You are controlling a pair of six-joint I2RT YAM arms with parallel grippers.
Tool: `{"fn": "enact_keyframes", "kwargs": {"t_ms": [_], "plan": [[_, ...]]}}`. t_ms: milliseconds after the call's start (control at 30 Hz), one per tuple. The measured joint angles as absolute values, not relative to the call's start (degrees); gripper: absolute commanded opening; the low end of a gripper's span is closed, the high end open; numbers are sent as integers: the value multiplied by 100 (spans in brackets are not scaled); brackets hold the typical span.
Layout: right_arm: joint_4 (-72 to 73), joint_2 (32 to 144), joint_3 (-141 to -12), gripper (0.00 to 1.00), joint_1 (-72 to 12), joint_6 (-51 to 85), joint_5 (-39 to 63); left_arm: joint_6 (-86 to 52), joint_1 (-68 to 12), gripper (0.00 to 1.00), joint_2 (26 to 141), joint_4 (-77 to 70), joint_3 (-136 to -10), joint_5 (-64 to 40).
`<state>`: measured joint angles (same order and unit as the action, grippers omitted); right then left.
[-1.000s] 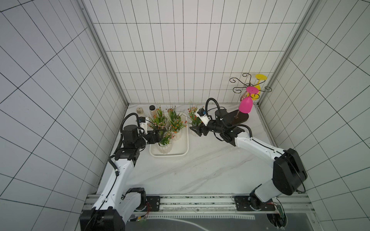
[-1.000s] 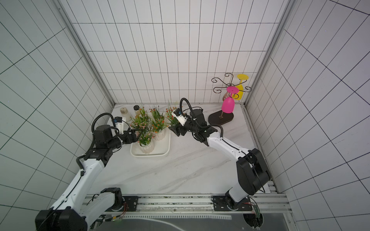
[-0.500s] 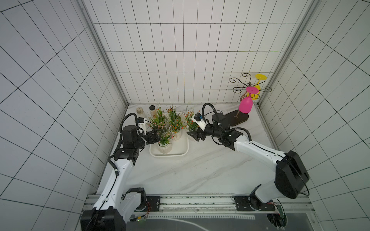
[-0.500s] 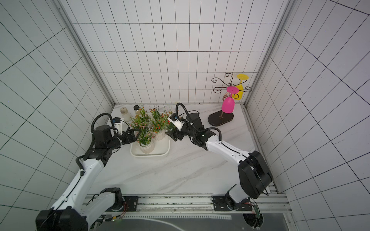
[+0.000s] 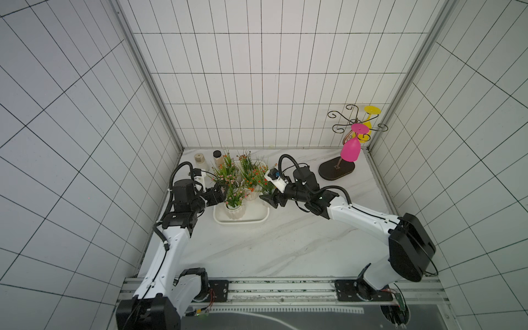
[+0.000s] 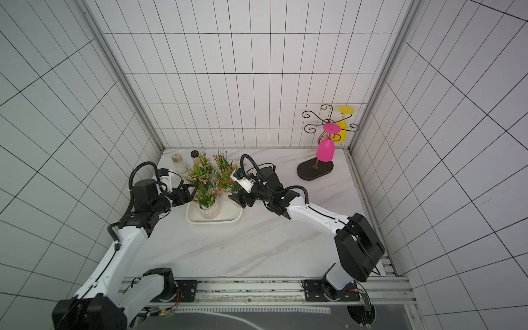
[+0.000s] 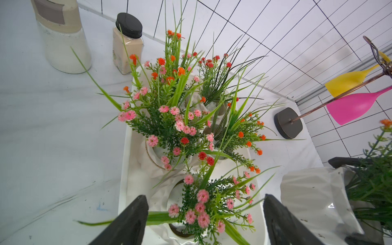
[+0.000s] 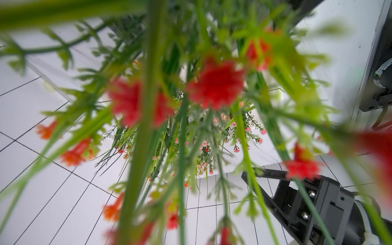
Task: Put the potted gypsophila into the storage box
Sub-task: Place the baby's breath potted plant at the storage box.
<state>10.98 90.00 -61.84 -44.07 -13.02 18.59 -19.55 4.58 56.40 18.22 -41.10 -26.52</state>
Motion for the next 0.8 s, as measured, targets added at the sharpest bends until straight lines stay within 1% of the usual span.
{"fn": "enact_keyframes", "kwargs": {"t_ms": [367, 800], "plan": [[1245, 9539, -6187, 71, -4737, -1245, 1772, -1999, 537, 85, 5645, 1844, -4110, -2609], [1616, 10031, -6215, 71, -4930, -1142, 1745, -2047, 613, 88, 5645, 1870, -4110, -2609]]}}
